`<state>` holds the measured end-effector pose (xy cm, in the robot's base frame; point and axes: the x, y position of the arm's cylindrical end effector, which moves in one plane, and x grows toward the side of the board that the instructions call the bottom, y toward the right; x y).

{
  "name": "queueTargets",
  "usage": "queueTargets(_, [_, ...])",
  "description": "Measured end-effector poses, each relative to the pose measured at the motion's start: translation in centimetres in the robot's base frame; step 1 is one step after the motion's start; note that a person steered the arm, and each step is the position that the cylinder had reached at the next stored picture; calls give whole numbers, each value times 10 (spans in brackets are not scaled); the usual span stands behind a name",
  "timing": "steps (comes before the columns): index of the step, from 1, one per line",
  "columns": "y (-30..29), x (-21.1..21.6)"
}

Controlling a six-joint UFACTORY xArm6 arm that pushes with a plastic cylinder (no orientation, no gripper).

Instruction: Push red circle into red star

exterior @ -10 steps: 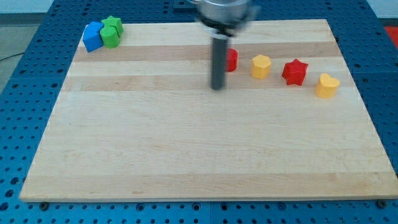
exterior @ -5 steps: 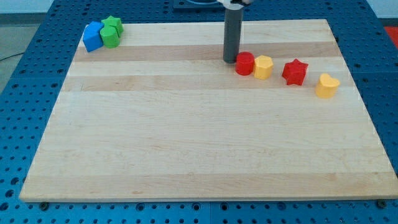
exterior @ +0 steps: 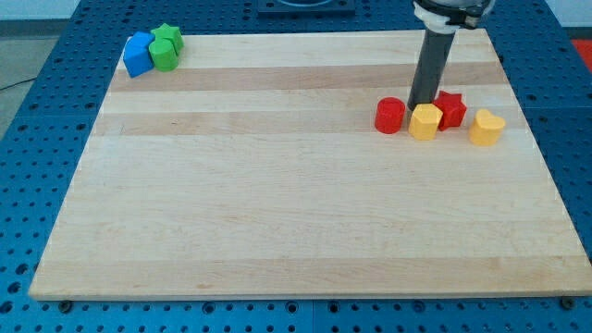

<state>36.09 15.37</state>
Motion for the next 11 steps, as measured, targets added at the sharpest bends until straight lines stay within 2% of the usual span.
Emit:
queueTargets(1, [-32, -31])
queueTargets(2, [-91, -52])
queueTargets(3, [-146, -10])
queueTargets(4, [-135, 40])
queueTargets(7, [-40, 33])
queueTargets(8, [-43, 22])
queueTargets(9, [-80, 17])
queueTargets(11, [-66, 5])
